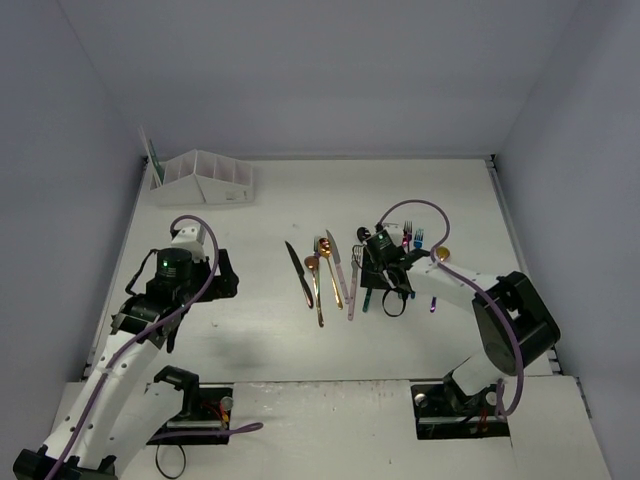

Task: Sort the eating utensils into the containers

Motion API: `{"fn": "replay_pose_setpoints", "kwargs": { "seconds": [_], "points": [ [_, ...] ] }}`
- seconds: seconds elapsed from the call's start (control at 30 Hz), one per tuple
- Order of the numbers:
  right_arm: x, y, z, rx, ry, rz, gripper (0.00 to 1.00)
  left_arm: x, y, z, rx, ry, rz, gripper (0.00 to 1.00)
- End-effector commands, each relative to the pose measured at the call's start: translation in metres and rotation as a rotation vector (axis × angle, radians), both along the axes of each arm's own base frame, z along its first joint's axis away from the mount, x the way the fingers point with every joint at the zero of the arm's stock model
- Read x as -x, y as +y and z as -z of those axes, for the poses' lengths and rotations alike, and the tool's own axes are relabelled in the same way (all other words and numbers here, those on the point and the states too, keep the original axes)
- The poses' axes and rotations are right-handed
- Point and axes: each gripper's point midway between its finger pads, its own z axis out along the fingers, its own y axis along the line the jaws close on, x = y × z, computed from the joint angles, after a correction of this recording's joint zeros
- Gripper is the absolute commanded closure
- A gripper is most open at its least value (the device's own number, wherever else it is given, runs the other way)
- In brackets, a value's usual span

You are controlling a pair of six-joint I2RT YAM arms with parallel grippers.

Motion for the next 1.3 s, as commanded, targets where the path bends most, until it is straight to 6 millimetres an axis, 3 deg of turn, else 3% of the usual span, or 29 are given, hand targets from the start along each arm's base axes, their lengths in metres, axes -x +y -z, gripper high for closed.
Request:
{"fn": "replay_pose_setpoints", "kwargs": {
  "seconds": [0.0, 0.3, 0.47, 0.63, 0.73, 0.9, 0.93, 1.0, 1.13, 1.27],
  "points": [
    [-0.025, 0.012, -0.043, -0.061, -0.143, 0.050, 0.52, -0.013, -0.004, -0.021, 0.020, -0.081, 0.014, 0.15],
    [-0.027, 0.049, -0.037, -0.042, -0.136, -0.022, 0.51, -0.013, -0.002, -0.019, 0.024, -0.068, 0.004, 0.15],
    [-0.028, 0.052, -0.016, -0.016, -0.100, -0.009, 0.53, -0.013, 0.000, -0.020, 0.024, -0.073, -0.002, 0.15],
    [-0.025, 0.044, 0.001, 0.013, -0.081, 0.021, 0.60, -0.012, -0.001, -0.021, 0.028, -0.076, 0.002, 0.15],
    [-0.021, 0.040, 0.008, 0.027, -0.070, 0.030, 0.70, -0.012, -0.001, -0.022, 0.030, -0.082, 0.003, 0.15],
    [-0.020, 0.037, 0.012, 0.050, -0.064, 0.010, 0.99, -0.013, -0.003, -0.022, 0.036, -0.084, 0.009, 0.15],
    [-0.020, 0.037, 0.009, 0.047, -0.069, 0.002, 1.00, -0.013, -0.003, -0.024, 0.039, -0.087, 0.011, 0.15],
    [-0.025, 0.046, -0.011, 0.025, -0.113, -0.041, 1.00, -0.011, -0.008, -0.026, 0.057, -0.092, 0.029, 0.15],
    [-0.030, 0.079, -0.080, -0.061, -0.285, -0.156, 1.00, -0.004, -0.031, -0.044, 0.197, -0.102, 0.087, 0.15],
    [-0.014, 0.108, -0.141, -0.150, -0.426, -0.279, 1.00, 0.000, -0.060, -0.090, 0.399, -0.190, 0.148, 0.15]
  ]
}}
